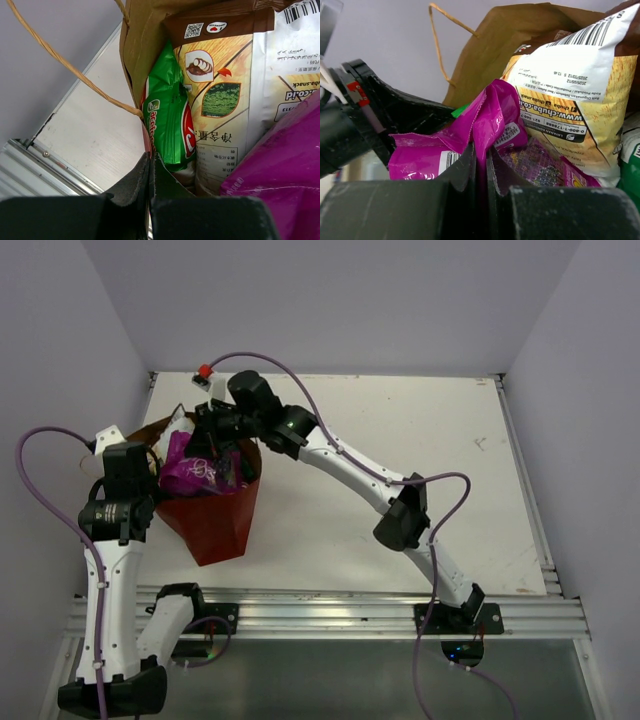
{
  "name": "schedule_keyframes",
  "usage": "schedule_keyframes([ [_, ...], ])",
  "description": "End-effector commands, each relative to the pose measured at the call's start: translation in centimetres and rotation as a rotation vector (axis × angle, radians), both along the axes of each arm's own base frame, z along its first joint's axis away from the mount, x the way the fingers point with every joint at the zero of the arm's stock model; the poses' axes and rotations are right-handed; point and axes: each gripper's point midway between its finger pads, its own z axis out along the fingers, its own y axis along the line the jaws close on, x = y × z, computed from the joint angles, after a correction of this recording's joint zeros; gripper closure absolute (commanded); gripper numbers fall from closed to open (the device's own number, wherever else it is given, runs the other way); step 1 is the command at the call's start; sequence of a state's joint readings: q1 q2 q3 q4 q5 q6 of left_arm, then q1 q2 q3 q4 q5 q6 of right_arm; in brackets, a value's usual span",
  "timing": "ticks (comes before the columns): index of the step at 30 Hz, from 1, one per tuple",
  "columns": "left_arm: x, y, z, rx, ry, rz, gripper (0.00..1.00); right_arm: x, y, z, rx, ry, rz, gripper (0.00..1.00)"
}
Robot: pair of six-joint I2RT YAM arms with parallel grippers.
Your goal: Place the snacks into the paper bag
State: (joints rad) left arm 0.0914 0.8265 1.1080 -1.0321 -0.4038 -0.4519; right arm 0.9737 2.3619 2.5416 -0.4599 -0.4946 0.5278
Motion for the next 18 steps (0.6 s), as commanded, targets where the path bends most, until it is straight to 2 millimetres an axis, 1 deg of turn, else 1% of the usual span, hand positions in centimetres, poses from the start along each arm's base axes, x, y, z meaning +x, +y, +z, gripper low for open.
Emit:
schedule_keyframes([
  [1, 0.8, -0.2, 0.8, -0.003, -0.052, -0.022, 1.0, -0.8, -1.7, -0.6, -0.15, -0.178, -0.039, 1.0],
  [2, 0.8, -0.3, 0.9, -0.001, -0.056, -0.026, 1.0, -0.4, -2.0, -1.3, -0.194, -0.201, -0.076, 1.0],
  [4, 0.9, -0.3, 0.9, 0.0, -0.056, -0.028, 1.0, -0.1, -2.1, -2.5, -0.234, -0.236, -0.083, 1.0],
  [6, 1.0, -0.3, 1.0, 0.002, -0.062, -0.037, 1.0, 0.2, -2.1, -4.3, -0.285, -0.247, -0.094, 1.0],
  [8, 1.0, -0.4, 1.1, 0.004, -0.065, -0.042, 1.0, -0.1, -2.2, -5.8, -0.325, -0.256, -0.084, 1.0],
  [10, 1.1, -0.4, 1.0, 0.004, -0.065, -0.049, 1.0, 0.0, -2.3, -6.8, -0.353, -0.258, -0.082, 1.0],
  [11, 1.1, -0.5, 1.0, 0.004, -0.067, -0.053, 1.0, -0.3, -2.3, -7.0, -0.358, -0.254, -0.075, 1.0],
  [13, 1.2, -0.5, 1.0, 0.005, -0.069, -0.061, 1.0, -0.5, -2.2, -6.0, -0.341, -0.267, -0.08, 1.0],
  [15, 1.3, -0.6, 0.9, 0.002, -0.068, -0.069, 1.0, -0.3, -2.3, -4.0, -0.303, -0.288, -0.094, 1.0],
  [16, 1.4, -0.7, 0.8, 0.0, -0.067, -0.071, 1.0, -0.2, -2.4, -3.0, -0.286, -0.295, -0.11, 0.93],
  [17, 1.4, -0.7, 0.9, 0.0, -0.068, -0.073, 1.0, -0.4, -2.6, -0.3, -0.237, -0.321, -0.123, 0.9],
  [18, 1.5, -0.8, 0.9, -0.001, -0.07, -0.076, 1.0, -0.5, -2.8, 1.2, -0.211, -0.33, -0.134, 0.79],
])
